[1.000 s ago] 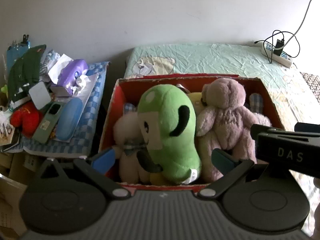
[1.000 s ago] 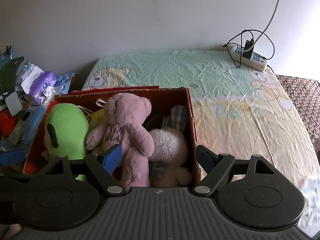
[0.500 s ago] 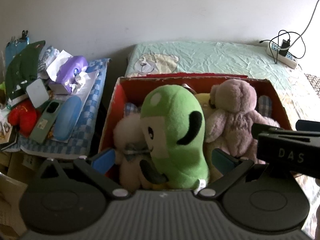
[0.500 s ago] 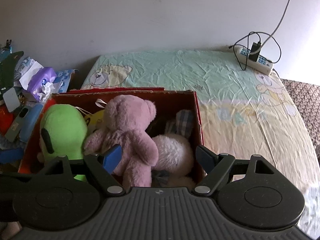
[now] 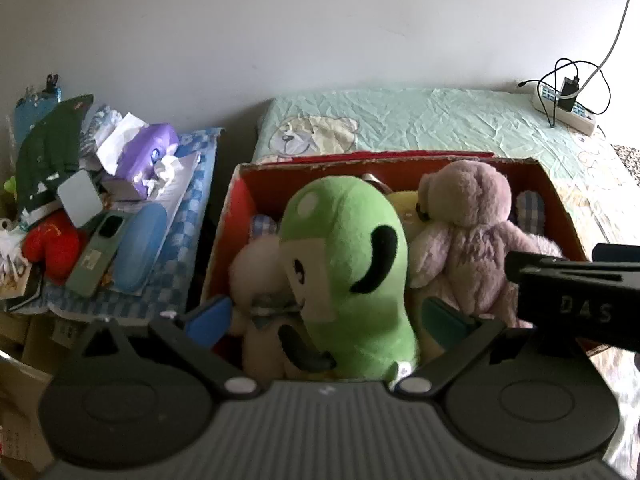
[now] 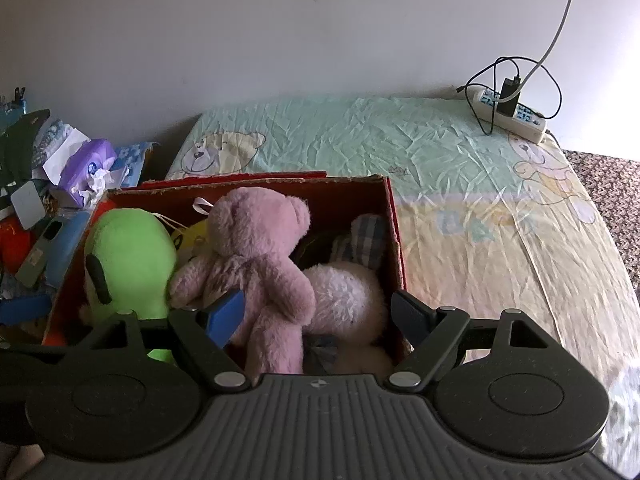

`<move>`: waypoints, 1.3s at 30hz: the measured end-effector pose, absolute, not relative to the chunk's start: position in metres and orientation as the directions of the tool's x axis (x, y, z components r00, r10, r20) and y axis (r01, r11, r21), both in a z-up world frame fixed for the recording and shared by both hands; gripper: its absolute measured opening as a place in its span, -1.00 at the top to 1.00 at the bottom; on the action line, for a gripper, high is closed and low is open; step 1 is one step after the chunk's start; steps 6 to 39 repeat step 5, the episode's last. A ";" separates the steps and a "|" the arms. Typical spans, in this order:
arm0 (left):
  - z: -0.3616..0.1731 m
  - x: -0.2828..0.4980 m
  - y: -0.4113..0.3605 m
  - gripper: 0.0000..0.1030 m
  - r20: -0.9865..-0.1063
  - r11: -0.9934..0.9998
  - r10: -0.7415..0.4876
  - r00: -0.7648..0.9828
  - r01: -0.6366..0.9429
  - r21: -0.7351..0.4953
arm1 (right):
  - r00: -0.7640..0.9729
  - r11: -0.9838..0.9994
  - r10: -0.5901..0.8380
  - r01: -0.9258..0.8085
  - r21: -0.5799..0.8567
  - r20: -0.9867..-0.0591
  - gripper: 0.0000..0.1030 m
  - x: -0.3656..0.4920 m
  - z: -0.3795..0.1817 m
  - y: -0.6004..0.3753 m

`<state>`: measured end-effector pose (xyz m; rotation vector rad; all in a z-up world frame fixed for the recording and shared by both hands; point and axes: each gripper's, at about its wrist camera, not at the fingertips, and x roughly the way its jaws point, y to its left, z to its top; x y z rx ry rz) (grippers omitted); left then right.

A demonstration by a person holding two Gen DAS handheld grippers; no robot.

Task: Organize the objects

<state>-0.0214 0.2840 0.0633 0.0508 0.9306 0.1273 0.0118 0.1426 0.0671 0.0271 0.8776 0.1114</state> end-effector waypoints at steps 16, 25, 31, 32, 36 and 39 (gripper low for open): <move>0.063 -0.026 0.286 -0.96 -0.799 0.989 0.143 0.585 -0.104 0.101 | 0.644 0.995 0.093 -0.082 0.052 -0.760 -0.60 0.008 0.067 0.143; 0.063 -0.026 0.286 -0.96 -0.799 0.989 0.143 0.585 -0.104 0.101 | 0.644 0.995 0.093 -0.082 0.052 -0.760 -0.60 0.008 0.067 0.143; 0.063 -0.026 0.286 -0.96 -0.799 0.989 0.143 0.585 -0.104 0.101 | 0.644 0.995 0.093 -0.082 0.052 -0.760 -0.60 0.008 0.067 0.143; 0.063 -0.026 0.286 -0.96 -0.799 0.989 0.143 0.585 -0.104 0.101 | 0.644 0.995 0.093 -0.082 0.052 -0.760 -0.60 0.008 0.067 0.143; 0.063 -0.026 0.286 -0.96 -0.799 0.989 0.143 0.585 -0.104 0.101 | 0.644 0.995 0.093 -0.082 0.052 -0.760 -0.60 0.008 0.067 0.143; 0.063 -0.026 0.286 -0.96 -0.799 0.989 0.143 0.585 -0.104 0.101 | 0.644 0.995 0.093 -0.082 0.052 -0.760 -0.60 0.008 0.067 0.143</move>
